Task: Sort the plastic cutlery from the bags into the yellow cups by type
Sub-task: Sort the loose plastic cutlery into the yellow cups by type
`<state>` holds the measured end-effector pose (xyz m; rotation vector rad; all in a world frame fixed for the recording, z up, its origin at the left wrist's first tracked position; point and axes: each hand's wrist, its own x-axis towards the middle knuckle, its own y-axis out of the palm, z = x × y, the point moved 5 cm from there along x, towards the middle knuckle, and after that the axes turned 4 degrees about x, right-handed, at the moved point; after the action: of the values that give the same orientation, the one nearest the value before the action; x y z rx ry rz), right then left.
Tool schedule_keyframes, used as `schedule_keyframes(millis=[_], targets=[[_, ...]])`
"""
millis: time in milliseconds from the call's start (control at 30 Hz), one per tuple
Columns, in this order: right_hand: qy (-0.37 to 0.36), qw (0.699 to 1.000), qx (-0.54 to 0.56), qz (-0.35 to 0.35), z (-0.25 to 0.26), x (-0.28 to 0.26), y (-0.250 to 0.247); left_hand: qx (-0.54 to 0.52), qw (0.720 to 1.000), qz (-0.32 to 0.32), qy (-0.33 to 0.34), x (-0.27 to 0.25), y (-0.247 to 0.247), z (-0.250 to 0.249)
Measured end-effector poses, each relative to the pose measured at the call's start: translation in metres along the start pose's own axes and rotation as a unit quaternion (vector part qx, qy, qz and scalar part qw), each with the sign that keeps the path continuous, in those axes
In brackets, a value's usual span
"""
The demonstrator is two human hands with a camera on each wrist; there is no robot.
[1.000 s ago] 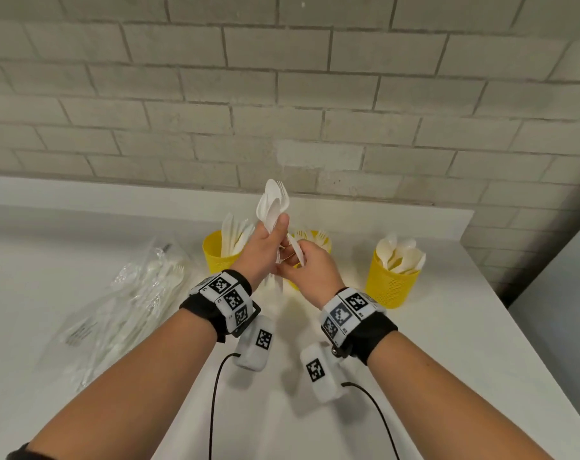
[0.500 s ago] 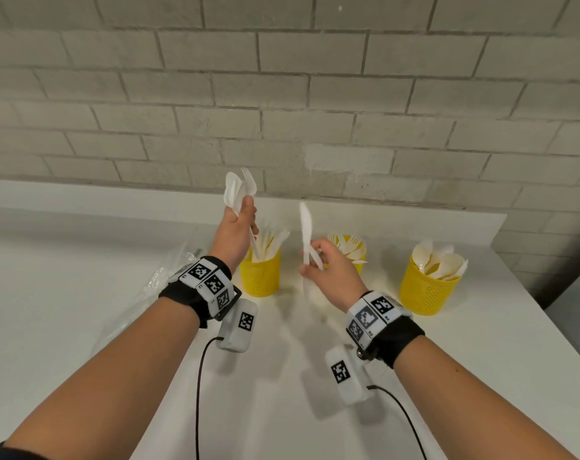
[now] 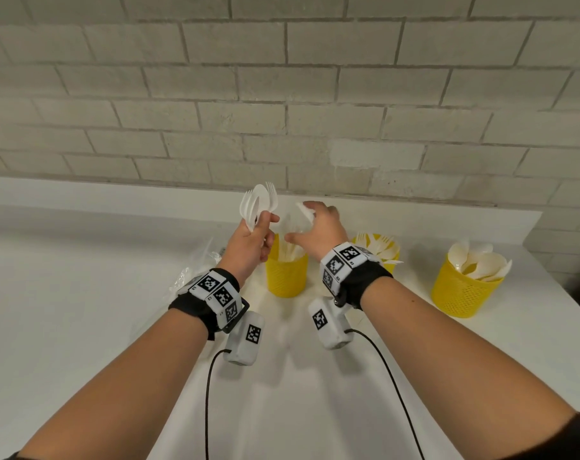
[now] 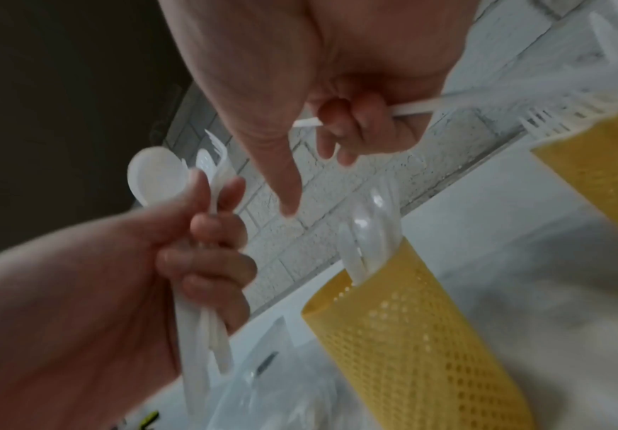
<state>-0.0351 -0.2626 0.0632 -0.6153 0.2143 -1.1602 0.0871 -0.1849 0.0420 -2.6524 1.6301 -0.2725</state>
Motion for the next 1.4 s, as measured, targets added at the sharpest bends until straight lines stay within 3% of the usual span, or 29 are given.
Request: schedule_keyframes(millis=[267, 333, 433, 567, 633, 767, 933, 1100, 1233, 1333, 1400], targets=[[-0.114, 0.981, 0.094, -0.126, 0.034, 0.008, -0.034, -0.060, 0.998, 0.004, -0.018, 0.005, -0.002, 0.015], [-0.126, 0.972, 0.162, -0.117, 0.039, 0.007, -0.031, -0.081, 0.996, 0.008, -0.030, 0.005, 0.000, 0.016], [-0.114, 0.978, 0.152, -0.089, 0.031, 0.016, -0.013, -0.097, 0.994, 0.017, -0.040, 0.004, 0.002, 0.021], [-0.027, 0.994, 0.101, 0.005, 0.012, 0.022, 0.010, -0.102, 0.994, 0.014, -0.046, 0.002, 0.004, 0.027], [-0.005, 0.994, 0.112, 0.013, 0.009, 0.015, 0.007, -0.102, 0.994, 0.013, -0.043, 0.000, 0.004, 0.025], [-0.060, 0.979, 0.194, -0.033, 0.021, -0.005, -0.006, -0.097, 0.995, 0.013, -0.029, -0.004, 0.008, 0.016], [-0.060, 0.969, 0.235, 0.044, 0.018, -0.020, 0.007, -0.103, 0.993, 0.045, -0.020, -0.009, 0.019, 0.008], [-0.041, 0.951, 0.301, -0.054, 0.012, -0.019, -0.014, -0.043, 0.999, 0.031, -0.007, -0.011, 0.026, 0.004], [-0.085, 0.922, 0.358, -0.124, 0.027, -0.018, -0.048, 0.001, 1.000, 0.026, -0.004, -0.010, 0.027, 0.007], [-0.103, 0.939, 0.305, -0.121, 0.033, -0.017, -0.059, 0.007, 0.999, 0.041, -0.001, -0.011, 0.029, 0.009], [-0.086, 0.960, 0.257, -0.068, 0.030, -0.014, -0.056, -0.006, 0.998, 0.055, -0.003, -0.013, 0.034, 0.009]])
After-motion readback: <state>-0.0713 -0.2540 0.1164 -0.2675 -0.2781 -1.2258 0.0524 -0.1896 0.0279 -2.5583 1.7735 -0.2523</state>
